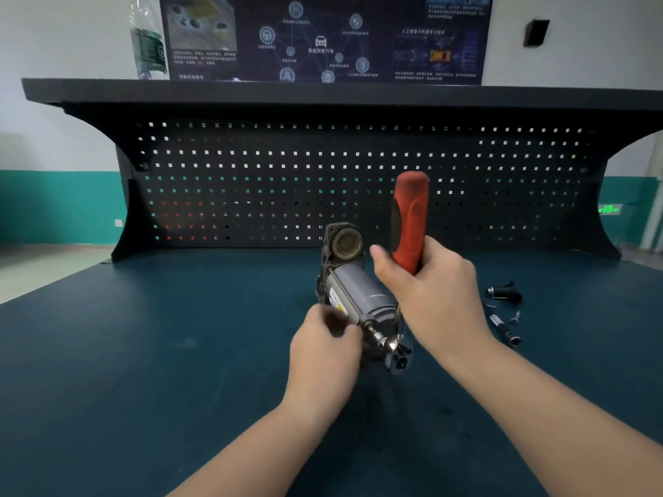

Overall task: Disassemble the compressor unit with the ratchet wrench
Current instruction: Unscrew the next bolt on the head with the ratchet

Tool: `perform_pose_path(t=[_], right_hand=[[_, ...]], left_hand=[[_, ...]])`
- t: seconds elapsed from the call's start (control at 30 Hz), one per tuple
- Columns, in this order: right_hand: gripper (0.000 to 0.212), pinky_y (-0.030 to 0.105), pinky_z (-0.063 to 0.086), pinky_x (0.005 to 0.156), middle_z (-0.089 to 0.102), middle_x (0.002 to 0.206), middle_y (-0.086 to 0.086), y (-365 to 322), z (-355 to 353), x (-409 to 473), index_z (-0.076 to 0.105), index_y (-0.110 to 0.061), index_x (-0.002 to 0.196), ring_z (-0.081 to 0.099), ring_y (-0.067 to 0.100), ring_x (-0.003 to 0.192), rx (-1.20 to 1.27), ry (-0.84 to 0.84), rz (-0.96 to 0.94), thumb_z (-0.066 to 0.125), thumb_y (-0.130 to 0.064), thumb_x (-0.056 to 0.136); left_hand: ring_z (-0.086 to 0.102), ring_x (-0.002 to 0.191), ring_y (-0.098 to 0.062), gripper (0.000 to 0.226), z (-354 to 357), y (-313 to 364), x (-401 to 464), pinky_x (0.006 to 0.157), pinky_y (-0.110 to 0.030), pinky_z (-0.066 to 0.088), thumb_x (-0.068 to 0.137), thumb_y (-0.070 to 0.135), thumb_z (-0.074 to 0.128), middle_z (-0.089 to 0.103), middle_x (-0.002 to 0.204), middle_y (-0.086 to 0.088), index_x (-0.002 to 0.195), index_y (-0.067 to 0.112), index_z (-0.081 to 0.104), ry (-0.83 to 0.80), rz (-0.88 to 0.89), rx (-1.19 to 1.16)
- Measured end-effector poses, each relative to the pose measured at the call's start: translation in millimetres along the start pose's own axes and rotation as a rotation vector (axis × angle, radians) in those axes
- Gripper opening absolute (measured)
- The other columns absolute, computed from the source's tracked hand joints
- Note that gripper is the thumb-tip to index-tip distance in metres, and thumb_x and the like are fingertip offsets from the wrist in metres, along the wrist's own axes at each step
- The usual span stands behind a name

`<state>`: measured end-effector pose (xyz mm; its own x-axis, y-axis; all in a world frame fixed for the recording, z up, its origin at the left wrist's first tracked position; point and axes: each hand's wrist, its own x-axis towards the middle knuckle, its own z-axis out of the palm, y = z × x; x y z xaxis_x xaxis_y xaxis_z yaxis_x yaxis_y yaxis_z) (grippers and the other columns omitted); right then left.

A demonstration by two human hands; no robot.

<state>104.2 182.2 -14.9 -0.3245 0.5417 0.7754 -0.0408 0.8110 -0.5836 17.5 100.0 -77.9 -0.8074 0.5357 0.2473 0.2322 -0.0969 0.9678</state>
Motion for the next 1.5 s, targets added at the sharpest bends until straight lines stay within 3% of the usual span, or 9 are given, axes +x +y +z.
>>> perform_pose_path(t=[0.13,0.4,0.63,0.83,0.97,1.13,1.2,1.27,1.5], right_hand=[[0.037,0.013,0.036,0.049,0.054,0.051,-0.020,1,-3,1,0.045,-0.027,0.056,0.050,0.000,0.050,0.049,0.016,0.032,0.065,-0.046,0.081],[0.038,0.017,0.036,0.046,0.055,0.050,-0.014,6,-5,-4,0.050,-0.024,0.057,0.048,0.001,0.045,0.035,0.035,0.065,0.067,-0.051,0.078],[0.030,0.018,0.022,0.033,0.036,0.052,0.000,63,-5,-21,0.043,-0.014,0.068,0.027,0.013,0.038,0.492,0.336,1.089,0.057,-0.032,0.087],[0.039,0.017,0.036,0.044,0.055,0.047,-0.015,6,-7,6,0.051,-0.019,0.057,0.048,0.001,0.043,0.013,0.103,0.201,0.064,-0.047,0.079],[0.028,0.015,0.038,0.049,0.056,0.056,-0.023,-12,6,-11,0.052,-0.035,0.064,0.051,0.000,0.050,-0.090,-0.015,0.006,0.058,-0.061,0.074],[0.036,0.018,0.035,0.042,0.050,0.044,-0.006,28,-6,-14,0.051,-0.019,0.063,0.046,0.004,0.040,0.239,0.338,0.571,0.064,-0.046,0.084],[0.034,0.024,0.027,0.042,0.040,0.050,0.000,48,-5,-16,0.044,-0.015,0.067,0.035,0.014,0.041,0.459,0.354,0.980,0.059,-0.038,0.087],[0.032,0.024,0.024,0.042,0.037,0.052,0.001,53,-2,-15,0.042,-0.015,0.068,0.031,0.014,0.041,0.467,0.328,1.071,0.057,-0.035,0.087],[0.038,0.020,0.039,0.048,0.059,0.057,-0.016,-14,9,-3,0.050,-0.027,0.059,0.054,0.006,0.054,-0.122,0.005,0.020,0.053,-0.062,0.075]], left_hand=[[0.059,0.055,-0.021,0.041,6,17,-2,0.046,-0.023,0.051,0.079,0.043,0.071,0.060,0.050,-0.006,0.075,0.004,0.059,-0.292,-0.727,-0.374],[0.065,0.064,-0.011,0.016,10,13,4,0.067,-0.024,0.050,0.080,0.027,0.070,0.070,0.068,-0.001,0.075,0.014,0.064,-0.436,-0.799,-0.411],[0.066,0.066,-0.017,0.011,8,14,1,0.065,-0.028,0.051,0.083,0.014,0.067,0.072,0.071,-0.008,0.074,0.008,0.066,-0.418,-0.780,-0.516],[0.068,0.071,-0.024,0.018,9,15,-2,0.061,-0.032,0.058,0.087,0.018,0.063,0.071,0.083,-0.014,0.094,0.001,0.066,-0.448,-0.722,-0.558],[0.069,0.068,-0.023,0.016,10,14,-3,0.065,-0.033,0.059,0.090,0.015,0.060,0.072,0.080,-0.014,0.089,0.001,0.067,-0.469,-0.684,-0.556],[0.067,0.072,-0.027,0.018,10,13,-1,0.063,-0.036,0.057,0.091,0.015,0.058,0.071,0.078,-0.015,0.093,-0.001,0.064,-0.447,-0.697,-0.575],[0.067,0.075,-0.028,0.018,9,13,-1,0.068,-0.038,0.055,0.091,0.014,0.057,0.071,0.078,-0.017,0.087,-0.002,0.064,-0.450,-0.715,-0.599],[0.066,0.076,-0.029,0.020,8,14,-1,0.069,-0.039,0.054,0.092,0.014,0.056,0.071,0.076,-0.017,0.084,-0.002,0.064,-0.450,-0.721,-0.603],[0.069,0.072,-0.028,0.024,9,15,-6,0.066,-0.036,0.059,0.097,0.017,0.049,0.070,0.085,-0.018,0.102,-0.001,0.063,-0.465,-0.653,-0.568]])
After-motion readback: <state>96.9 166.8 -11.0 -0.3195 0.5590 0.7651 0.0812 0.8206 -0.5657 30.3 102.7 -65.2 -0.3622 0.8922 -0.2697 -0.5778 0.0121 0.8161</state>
